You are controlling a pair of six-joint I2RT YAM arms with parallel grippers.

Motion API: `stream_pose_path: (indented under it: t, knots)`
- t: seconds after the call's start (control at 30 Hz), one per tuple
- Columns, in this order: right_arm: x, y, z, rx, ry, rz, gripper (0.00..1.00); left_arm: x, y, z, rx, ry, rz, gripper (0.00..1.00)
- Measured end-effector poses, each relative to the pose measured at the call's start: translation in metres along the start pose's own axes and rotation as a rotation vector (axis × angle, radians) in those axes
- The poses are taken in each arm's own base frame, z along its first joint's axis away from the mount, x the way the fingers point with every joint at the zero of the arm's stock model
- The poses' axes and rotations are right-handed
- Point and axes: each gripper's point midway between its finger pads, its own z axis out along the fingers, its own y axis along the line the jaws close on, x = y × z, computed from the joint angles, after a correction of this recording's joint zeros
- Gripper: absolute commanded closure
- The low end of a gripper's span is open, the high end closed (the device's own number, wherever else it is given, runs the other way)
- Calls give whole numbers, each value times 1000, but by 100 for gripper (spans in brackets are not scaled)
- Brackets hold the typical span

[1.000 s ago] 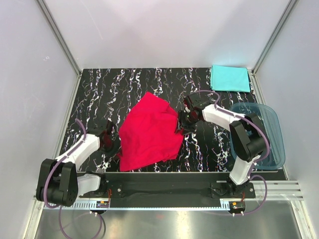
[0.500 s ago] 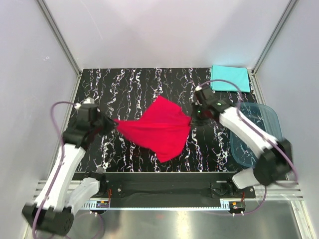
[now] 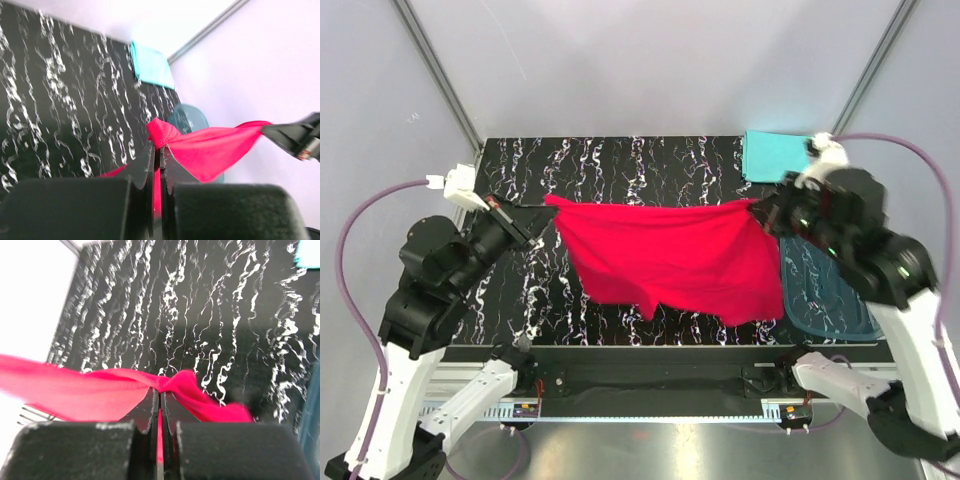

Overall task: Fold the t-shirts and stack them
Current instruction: Flatten the tshirt out

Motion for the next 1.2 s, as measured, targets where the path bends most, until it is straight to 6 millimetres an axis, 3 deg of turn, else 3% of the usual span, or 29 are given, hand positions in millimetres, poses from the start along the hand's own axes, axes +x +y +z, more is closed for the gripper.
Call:
stream_pose_path:
  t: [0.1, 0.17, 0.2, 0.23, 0.27, 0.3, 0.33, 0.4, 0.47, 0.53, 0.63, 0.77, 0.9, 1.03, 1.1, 1.17, 1.2]
  knots:
    - [9, 9, 54, -4, 100, -31, 100, -10, 10, 7, -67, -32, 16, 100]
    - [20, 19, 100, -29, 189, -35, 100, -7, 37, 18, -197, -28, 14, 100]
    - [28, 25, 129, -49, 235, -32, 95, -3, 53, 24, -271, -14, 14, 100]
    - [40, 30, 160, -68, 292, -23, 83, -2, 77, 29, -373, -9, 11, 100]
    - [55, 32, 190, -78, 349, -10, 72, -1, 99, 34, -459, 0, 11, 88]
    - [69, 32, 214, -80, 398, 3, 53, -1, 123, 38, -544, 3, 8, 70]
    - [84, 29, 234, -71, 444, 17, 45, 2, 152, 43, -634, 20, 3, 54]
    - [118, 16, 269, -31, 548, 15, 37, 12, 210, 48, -802, 87, -39, 45]
    - [144, 0, 281, 23, 633, -1, 35, 28, 258, 53, -934, 177, -78, 39]
    - [164, -17, 276, 81, 708, -29, 35, 52, 284, 59, -992, 270, -97, 36]
    - [179, -35, 246, 126, 747, -55, 41, 89, 294, 46, -1030, 360, -124, 41]
    - [216, -60, 157, 189, 806, 2, 58, 109, 279, 15, -1016, 324, -194, 48]
    - [250, -72, 101, 224, 804, 152, 56, 152, 274, -23, -1020, 313, -329, 50]
    - [291, -91, 77, 309, 859, 259, 56, 216, 274, -56, -1071, 407, -479, 53]
    - [300, -94, 75, 335, 871, 288, 56, 236, 271, -66, -1097, 455, -517, 61]
    - [299, -93, 78, 336, 860, 303, 56, 246, 267, -71, -1114, 485, -519, 61]
    - [297, -92, 80, 331, 851, 308, 56, 249, 265, -71, -1112, 496, -509, 57]
